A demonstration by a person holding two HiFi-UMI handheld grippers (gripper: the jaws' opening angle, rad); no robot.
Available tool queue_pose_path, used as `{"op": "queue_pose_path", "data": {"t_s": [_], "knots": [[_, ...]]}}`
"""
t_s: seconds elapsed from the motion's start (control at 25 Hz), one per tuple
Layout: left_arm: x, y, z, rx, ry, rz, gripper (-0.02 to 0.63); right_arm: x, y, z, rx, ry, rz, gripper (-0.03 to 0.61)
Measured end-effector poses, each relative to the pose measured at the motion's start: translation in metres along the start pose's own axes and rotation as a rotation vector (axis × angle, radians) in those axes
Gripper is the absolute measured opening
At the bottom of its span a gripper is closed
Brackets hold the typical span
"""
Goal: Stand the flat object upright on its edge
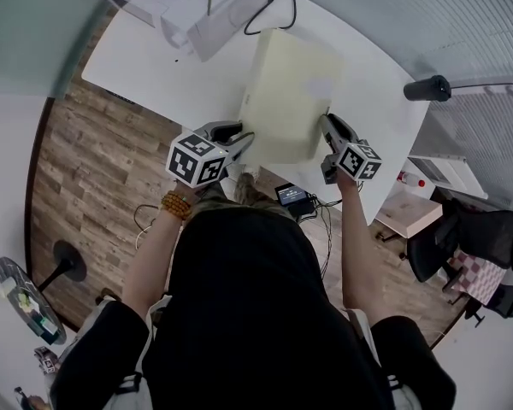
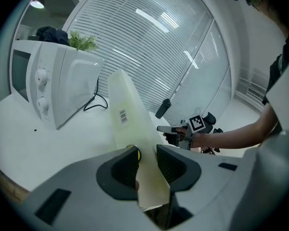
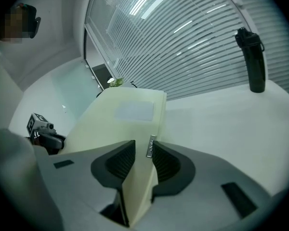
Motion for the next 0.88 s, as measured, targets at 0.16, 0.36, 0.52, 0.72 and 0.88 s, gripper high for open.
{"op": "queue_pose_path", "data": {"t_s": [0.16, 0.36, 0.52, 0.72, 0.88], "knots": [[0.001, 0.0, -0.002, 0.046, 0.008, 0.005, 0.123, 0.0, -0.013, 0.003, -0.05, -0.006, -0.015, 0.103], [0.006, 0.001, -0.004, 0.077, 0.006, 0.007, 0.123, 0.002, -0.042, 0.01, -0.151, -0.043, -0.037, 0.103], [0.008, 0.002, -0.003, 0.08, 0.004, 0.007, 0.123, 0.014, -0.088, 0.038, -0.434, -0.155, -0.003, 0.159], [0.009, 0.003, -0.004, 0.084, 0.003, -0.003, 0.123, 0.029, -0.156, 0.096, -0.925, -0.393, 0.127, 0.196], [0.009, 0.002, -0.005, 0.102, -0.003, -0.017, 0.124, 0.055, -0.177, 0.124, -1.116, -0.547, 0.289, 0.21]]}}
Point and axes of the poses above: the fingertips, and each gripper's own axes: x forward along the fingers, z to its left, y out of its underside, the point moved 1 cm from there along -x, backward along the fingers, and after that the axes turned 3 degrees about -z, right-handed, at the moved point
